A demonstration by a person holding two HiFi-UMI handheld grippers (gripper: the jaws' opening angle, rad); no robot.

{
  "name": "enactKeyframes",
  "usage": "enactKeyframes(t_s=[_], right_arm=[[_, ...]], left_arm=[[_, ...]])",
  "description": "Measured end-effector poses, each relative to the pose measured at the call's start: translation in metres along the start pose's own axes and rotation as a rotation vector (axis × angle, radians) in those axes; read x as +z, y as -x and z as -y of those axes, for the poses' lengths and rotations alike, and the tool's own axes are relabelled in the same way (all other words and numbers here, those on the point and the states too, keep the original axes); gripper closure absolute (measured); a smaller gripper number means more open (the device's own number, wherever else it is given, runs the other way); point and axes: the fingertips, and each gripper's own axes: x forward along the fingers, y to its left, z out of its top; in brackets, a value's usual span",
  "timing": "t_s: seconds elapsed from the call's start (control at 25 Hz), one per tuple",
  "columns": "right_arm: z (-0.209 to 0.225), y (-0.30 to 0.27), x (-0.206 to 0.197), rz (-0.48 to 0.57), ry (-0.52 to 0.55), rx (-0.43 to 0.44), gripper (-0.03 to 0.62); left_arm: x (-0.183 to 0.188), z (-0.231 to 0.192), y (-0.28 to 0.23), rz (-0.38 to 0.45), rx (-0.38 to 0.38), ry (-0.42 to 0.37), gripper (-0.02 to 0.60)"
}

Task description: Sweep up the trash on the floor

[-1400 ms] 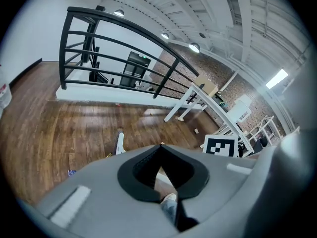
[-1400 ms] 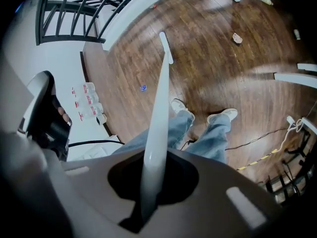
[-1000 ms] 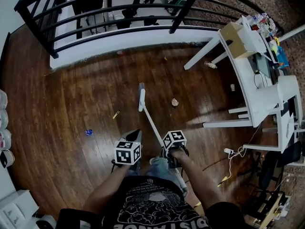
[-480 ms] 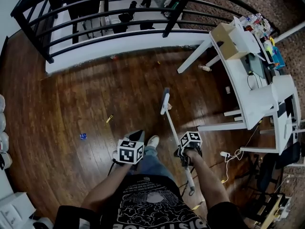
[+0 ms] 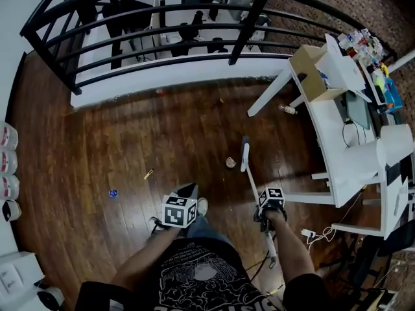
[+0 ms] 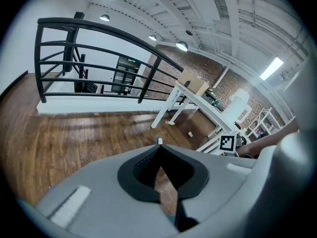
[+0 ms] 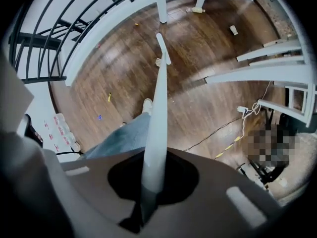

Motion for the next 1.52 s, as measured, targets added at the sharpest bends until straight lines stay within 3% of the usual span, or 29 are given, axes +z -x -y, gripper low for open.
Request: enactKeyframes(t_s=[0.12,0.32,0.48,0.64,0.8,1.04,1.52], right_arm=[[0.026,0.008,0.027,-0.014,0.025,-0.067,0.594],[0.058,0.0,0.056,-0.044,0.115,-0.281,0.594],[0.036,-0.019,0.05,-0.113,0.142,-0.262,0.594],[0.018,-0.033,0.04,-0.141,0.22,-0.315,0.594],[-0.012,-0.047,0.035,-0.158,0.213,-0.289,0.592],[-0.083,-0.062,0.009,-0.177,0.178,-0.179,0.582],[-0.219,-0.096,-0.052,-0.222,0.3,-0.068,0.576]], left_arm=[[0.014,0.012,-0.017,-0.001,0.013,-0.031,0.577],[0.028,0.013,-0.029,0.006,0.035,-0.036,0.577],[0.032,-0.001,-0.029,0.013,0.074,-0.009,0.577],[0.025,-0.02,-0.024,0.01,0.1,0.027,0.577],[0.021,-0.049,-0.009,0.016,0.126,0.062,0.577],[0.015,-0.093,0.026,0.022,0.148,0.097,0.577],[-0.02,-0.173,0.088,0.012,0.146,0.181,0.577]])
